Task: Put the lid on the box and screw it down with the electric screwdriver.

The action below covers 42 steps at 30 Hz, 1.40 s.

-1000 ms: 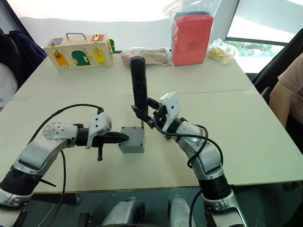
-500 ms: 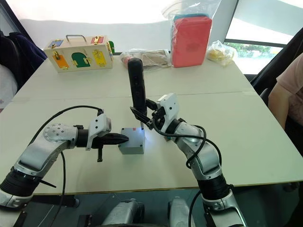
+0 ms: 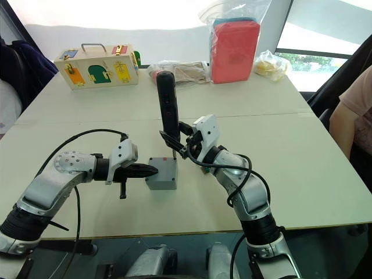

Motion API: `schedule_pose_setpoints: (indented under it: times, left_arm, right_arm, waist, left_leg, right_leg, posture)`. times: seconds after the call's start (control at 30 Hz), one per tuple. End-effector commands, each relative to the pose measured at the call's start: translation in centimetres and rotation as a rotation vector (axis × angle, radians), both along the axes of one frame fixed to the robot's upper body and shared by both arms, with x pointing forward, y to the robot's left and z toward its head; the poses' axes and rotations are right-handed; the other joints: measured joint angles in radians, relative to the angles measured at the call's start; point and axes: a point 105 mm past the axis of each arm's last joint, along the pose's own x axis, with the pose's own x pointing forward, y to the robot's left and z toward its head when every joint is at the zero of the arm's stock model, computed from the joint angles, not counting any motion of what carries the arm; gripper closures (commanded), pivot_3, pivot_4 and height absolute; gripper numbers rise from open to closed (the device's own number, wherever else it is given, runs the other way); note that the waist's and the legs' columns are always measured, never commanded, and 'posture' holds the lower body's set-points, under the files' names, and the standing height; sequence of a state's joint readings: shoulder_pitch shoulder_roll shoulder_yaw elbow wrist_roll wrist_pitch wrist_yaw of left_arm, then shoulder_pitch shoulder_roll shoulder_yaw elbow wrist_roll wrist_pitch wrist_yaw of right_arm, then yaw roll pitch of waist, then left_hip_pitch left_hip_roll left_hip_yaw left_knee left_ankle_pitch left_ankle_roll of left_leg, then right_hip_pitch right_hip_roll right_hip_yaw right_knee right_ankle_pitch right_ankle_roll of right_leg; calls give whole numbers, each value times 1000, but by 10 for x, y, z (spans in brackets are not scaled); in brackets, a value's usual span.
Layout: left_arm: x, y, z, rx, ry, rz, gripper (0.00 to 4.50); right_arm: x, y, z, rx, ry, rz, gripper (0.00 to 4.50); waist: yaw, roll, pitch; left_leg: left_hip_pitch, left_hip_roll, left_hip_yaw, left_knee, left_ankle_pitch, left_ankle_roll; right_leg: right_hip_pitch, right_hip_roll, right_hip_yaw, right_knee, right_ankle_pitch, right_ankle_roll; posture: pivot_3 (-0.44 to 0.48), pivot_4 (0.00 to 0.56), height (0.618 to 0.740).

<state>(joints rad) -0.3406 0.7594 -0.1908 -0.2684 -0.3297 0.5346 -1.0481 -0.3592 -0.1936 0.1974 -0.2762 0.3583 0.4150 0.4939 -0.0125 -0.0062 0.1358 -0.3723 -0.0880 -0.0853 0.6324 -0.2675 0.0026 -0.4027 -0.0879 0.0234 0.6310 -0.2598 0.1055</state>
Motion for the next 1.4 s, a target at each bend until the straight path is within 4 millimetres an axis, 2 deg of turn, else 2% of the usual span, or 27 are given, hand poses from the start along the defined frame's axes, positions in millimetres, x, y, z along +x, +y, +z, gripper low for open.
schedule_pose_setpoints:
  times: [0.03,0.83,1.2,1.4]
  left_arm:
    - [-2,-2,-5,21,21,-3,4500]
    - [-3,-3,-5,22,21,-6,4500]
    - [-2,5,-21,24,30,5,4500]
    - [-2,6,-22,20,27,1,4500]
  right_arm:
    - [1,-3,-45,-73,164,-18,2692]
    - [-5,-6,-69,-162,177,-33,2692]
    - [-5,-8,-75,-188,185,-35,2692]
    - [-5,-8,-76,-183,199,-37,2692]
  waist:
    - [0,0,0]
    - [0,-2,-3]
    - [2,-2,-5]
    - [2,-2,-5]
  left_leg:
    - [0,0,0,0,0,0]
    - [1,0,-1,-1,0,0]
    - [2,0,-2,-2,0,0]
    - [3,0,-3,-2,0,0]
  right_leg:
    - [0,0,0,0,0,0]
    - [1,0,0,-1,0,0]
    - [4,-1,0,-3,0,0]
    - [6,-1,0,-4,-1,0]
  posture:
    - [0,150,740]
    - [0,150,740]
    - [0,150,740]
    - [0,150,740]
